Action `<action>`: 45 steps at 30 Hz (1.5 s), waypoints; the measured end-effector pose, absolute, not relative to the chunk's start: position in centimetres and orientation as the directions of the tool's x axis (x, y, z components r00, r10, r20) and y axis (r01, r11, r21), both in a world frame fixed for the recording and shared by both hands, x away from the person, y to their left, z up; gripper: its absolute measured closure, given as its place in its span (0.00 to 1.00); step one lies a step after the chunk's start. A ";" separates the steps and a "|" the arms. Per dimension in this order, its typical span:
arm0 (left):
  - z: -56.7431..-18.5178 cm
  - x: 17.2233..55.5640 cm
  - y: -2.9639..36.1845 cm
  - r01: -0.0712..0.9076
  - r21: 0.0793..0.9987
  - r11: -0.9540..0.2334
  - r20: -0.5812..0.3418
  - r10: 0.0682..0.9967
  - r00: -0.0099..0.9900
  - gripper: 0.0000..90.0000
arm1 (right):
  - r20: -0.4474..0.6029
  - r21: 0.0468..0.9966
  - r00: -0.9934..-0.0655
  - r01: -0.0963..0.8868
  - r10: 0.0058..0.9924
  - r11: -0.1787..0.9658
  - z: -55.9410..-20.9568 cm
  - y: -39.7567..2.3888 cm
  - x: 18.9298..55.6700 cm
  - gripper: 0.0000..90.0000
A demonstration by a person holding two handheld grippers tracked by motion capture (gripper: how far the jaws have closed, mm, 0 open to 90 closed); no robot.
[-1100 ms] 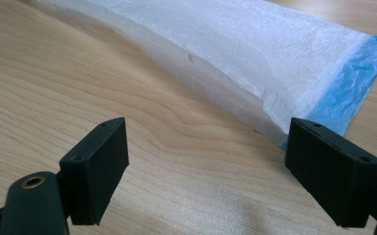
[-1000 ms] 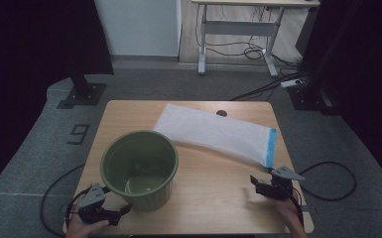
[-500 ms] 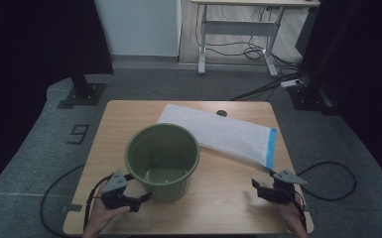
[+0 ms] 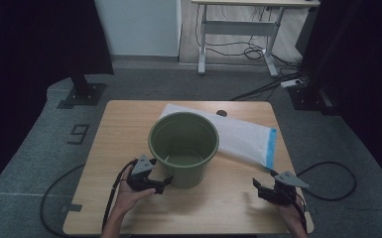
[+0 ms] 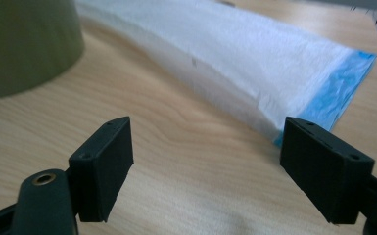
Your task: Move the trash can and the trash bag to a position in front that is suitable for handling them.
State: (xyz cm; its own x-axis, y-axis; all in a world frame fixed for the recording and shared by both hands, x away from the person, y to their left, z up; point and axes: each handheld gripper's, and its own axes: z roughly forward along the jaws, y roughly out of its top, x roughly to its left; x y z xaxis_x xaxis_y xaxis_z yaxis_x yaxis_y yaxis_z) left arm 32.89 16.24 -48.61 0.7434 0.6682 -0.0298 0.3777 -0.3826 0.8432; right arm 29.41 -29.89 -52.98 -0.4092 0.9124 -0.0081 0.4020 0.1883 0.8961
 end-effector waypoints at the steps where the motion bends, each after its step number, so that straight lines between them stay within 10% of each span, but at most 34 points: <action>1: -48.5 33.1 16.0 0.378 0.842 -0.385 -0.028 0.669 0.743 0.10 | -0.007 0.897 -0.412 0.400 0.911 0.188 -53.0 -29.9 29.4 0.22; 14: -48.1 35.7 14.1 0.392 0.839 -0.378 -0.055 0.657 0.752 0.11 | 0.000 0.877 -0.414 0.438 0.910 0.199 -53.5 -30.1 29.7 0.22; 45: -49.4 28.7 23.1 0.448 0.827 -0.340 -0.033 0.766 0.642 0.12 | 0.010 0.859 -0.448 0.461 0.894 0.221 -53.5 -28.9 31.3 0.22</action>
